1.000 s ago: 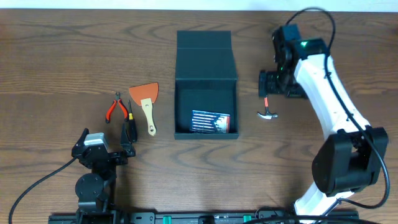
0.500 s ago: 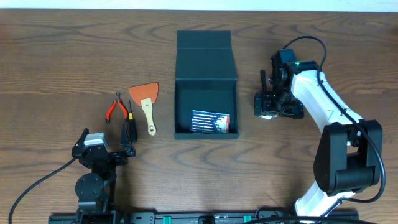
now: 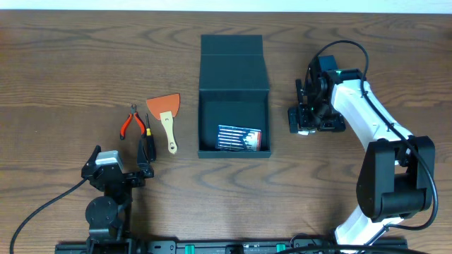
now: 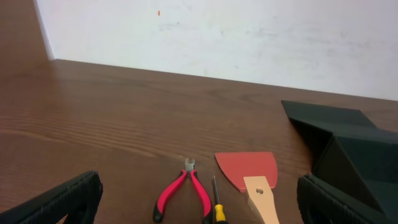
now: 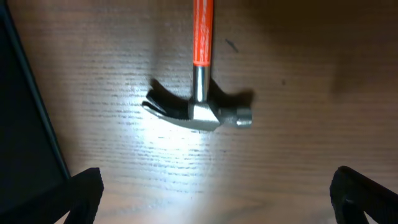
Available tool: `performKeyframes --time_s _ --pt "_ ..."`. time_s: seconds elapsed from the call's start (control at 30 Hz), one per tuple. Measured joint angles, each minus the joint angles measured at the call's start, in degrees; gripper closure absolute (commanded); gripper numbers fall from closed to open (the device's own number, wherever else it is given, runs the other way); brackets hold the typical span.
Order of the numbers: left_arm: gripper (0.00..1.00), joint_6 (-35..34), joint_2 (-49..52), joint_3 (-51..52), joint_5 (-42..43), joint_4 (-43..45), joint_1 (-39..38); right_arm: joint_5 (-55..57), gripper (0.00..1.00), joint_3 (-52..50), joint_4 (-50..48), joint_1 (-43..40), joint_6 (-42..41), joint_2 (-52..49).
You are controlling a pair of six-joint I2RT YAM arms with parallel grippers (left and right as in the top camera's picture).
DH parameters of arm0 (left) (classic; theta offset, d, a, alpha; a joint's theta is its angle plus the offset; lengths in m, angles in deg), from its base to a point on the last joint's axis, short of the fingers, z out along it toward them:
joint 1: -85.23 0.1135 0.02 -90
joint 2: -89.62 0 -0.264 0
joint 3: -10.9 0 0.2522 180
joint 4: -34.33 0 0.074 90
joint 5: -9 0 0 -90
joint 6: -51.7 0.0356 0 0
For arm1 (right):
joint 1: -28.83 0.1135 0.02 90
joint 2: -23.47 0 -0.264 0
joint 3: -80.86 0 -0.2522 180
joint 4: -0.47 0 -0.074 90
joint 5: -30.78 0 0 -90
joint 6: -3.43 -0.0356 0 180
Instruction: Pack container
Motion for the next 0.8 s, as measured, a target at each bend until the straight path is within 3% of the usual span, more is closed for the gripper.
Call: performKeyframes --time_s 0.8 --pt "0.02 0.0 0.0 0.0 0.0 0.0 -0.02 -0.17 0.01 -2.38 -9.94 -0.04 0.61 0.0"
